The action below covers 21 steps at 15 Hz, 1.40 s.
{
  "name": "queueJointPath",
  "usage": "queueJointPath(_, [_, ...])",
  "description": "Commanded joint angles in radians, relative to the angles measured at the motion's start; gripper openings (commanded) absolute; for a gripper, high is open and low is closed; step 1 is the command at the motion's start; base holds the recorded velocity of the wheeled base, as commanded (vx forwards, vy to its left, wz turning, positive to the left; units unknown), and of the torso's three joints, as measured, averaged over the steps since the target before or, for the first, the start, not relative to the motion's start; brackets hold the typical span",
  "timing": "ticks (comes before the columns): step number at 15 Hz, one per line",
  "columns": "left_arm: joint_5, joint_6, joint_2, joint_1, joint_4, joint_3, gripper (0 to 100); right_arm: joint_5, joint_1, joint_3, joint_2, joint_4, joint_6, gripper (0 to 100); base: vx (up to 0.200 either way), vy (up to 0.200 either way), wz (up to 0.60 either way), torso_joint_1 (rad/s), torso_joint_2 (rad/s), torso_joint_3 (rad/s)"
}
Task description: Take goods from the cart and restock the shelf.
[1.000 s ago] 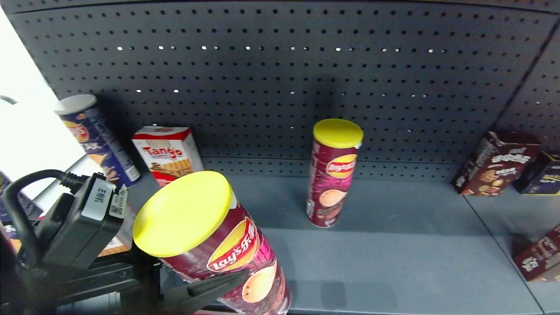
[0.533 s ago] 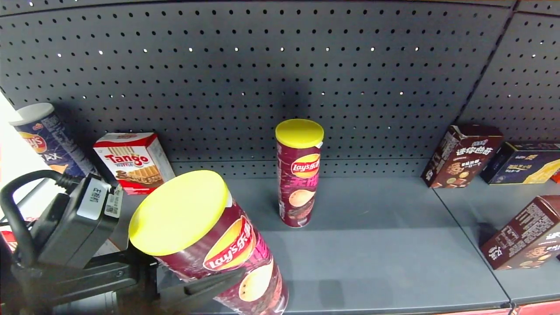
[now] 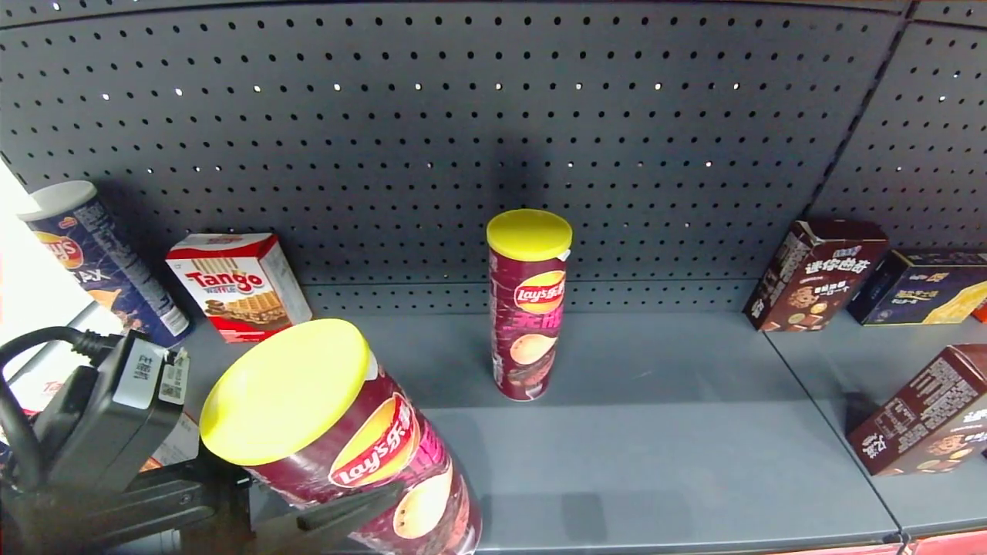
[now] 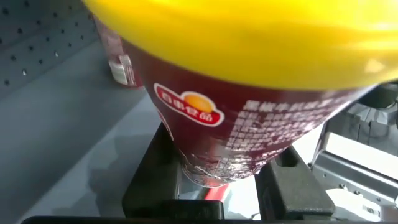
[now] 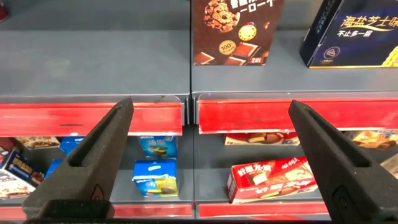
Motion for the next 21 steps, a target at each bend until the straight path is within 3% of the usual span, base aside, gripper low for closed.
queueJointPath(1, [-0.003,0.0,-0.02,0.042,0.0,0.017,0,-0.002,0.0,0.0,0.001,-0.001,0.002,100,0.0,0.0,0.0,0.0,0.0,0.0])
queueJointPath(10, [-0.003,0.0,-0.012,0.047,-0.002,0.0,0,-0.003,0.0,0.0,0.001,-0.001,0.002,100,0.0,0.0,0.07,0.0,0.0,0.001])
queueJointPath(17, [0.001,-0.021,-0.016,0.05,-0.002,0.002,0,-0.025,-0.003,-0.002,0.007,0.001,-0.004,100,0.0,0.0,0.0,0.0,0.0,0.0])
queueJointPath(18, [0.0,-0.023,-0.016,0.05,-0.002,-0.01,0,-0.025,-0.002,-0.035,0.003,0.005,-0.013,100,0.0,0.0,0.0,0.0,0.0,0.0])
queueJointPath(20, [-0.003,-0.026,-0.018,0.05,-0.002,-0.023,0,-0.008,0.009,-0.232,0.141,0.048,-0.013,100,0.0,0.0,0.0,0.0,0.0,0.0])
queueJointPath(21, [-0.005,-0.035,-0.013,0.047,-0.003,-0.029,0,0.05,0.017,-0.334,0.213,0.059,-0.013,100,0.0,0.0,0.0,0.0,0.0,0.0])
